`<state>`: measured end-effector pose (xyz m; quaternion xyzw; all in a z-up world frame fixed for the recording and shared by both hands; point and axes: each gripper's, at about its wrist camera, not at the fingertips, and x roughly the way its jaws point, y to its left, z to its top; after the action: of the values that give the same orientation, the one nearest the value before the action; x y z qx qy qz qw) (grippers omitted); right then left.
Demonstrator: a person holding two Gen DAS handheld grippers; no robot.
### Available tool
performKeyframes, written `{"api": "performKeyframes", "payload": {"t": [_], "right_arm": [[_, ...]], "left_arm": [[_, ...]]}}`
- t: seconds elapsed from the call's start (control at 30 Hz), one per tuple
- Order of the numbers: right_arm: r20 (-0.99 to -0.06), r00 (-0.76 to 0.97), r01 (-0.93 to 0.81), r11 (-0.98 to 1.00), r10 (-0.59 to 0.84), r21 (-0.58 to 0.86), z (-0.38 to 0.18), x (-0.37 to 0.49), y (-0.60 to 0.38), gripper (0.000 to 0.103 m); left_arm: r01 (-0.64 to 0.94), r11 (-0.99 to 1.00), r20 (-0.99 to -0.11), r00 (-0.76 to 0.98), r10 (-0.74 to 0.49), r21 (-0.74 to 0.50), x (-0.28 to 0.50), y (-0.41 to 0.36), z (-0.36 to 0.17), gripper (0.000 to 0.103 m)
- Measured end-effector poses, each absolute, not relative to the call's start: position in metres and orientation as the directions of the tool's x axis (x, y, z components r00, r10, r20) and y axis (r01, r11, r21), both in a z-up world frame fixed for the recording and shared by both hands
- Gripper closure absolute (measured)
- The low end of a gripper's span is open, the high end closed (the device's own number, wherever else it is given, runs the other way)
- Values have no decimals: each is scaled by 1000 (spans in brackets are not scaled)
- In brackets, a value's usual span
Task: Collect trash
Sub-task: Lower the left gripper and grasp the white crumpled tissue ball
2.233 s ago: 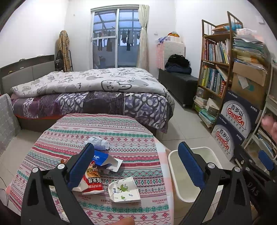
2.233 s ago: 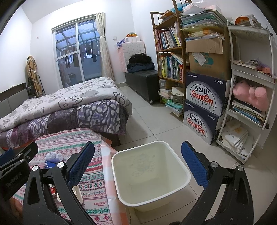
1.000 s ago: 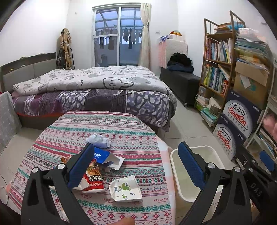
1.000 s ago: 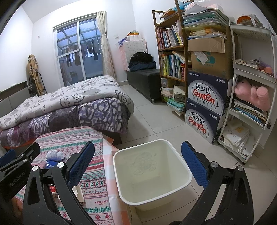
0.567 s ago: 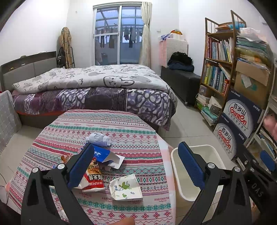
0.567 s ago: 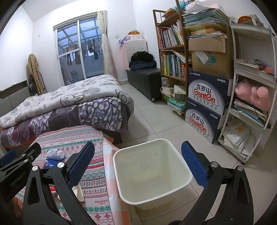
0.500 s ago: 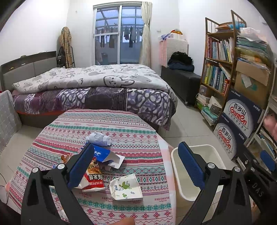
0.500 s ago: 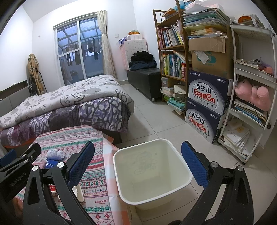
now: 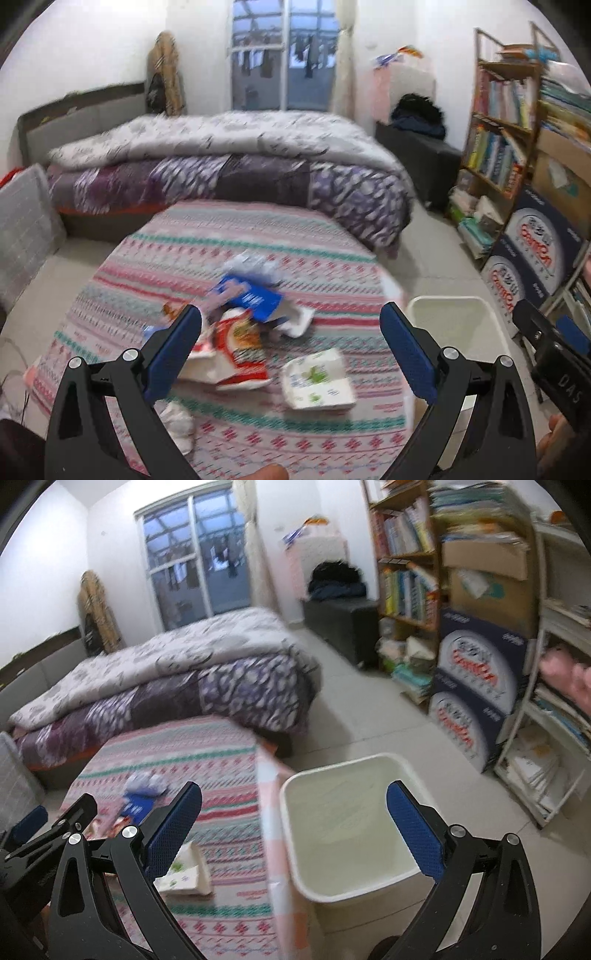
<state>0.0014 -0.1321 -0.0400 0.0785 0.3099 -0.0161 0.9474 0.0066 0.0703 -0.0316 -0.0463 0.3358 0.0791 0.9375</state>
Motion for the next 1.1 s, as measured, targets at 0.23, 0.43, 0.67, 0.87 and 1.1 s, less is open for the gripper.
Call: {"api": "performKeyframes", "payload": {"t": [0.23,0.43,0.67,0.87,1.1], "right_arm": [[-747,648,-11,983,145,181,-68,25,-91,7],[-832,509,-49,972,223,231,-91,49,-70,7],[-845,458,-107,961,277,256,-102,65,-30,7],[-827,405,-194,921,389,338,-114,78,22,7],[-809,347,-329,869,474,369,-126,80,80,7]], "left_arm": [[-282,959,-782,593,190,19,-2,132,-80,9],[-339,940,-880,432,196,43,-18,181,-139,9],[-317,948,-933,337,122,9,-19,195,-179,23],[-282,959,-949,302,91,2,-20,193,-191,51],[-388,919,-939,337,66,-74,-36,236,-184,70]]}}
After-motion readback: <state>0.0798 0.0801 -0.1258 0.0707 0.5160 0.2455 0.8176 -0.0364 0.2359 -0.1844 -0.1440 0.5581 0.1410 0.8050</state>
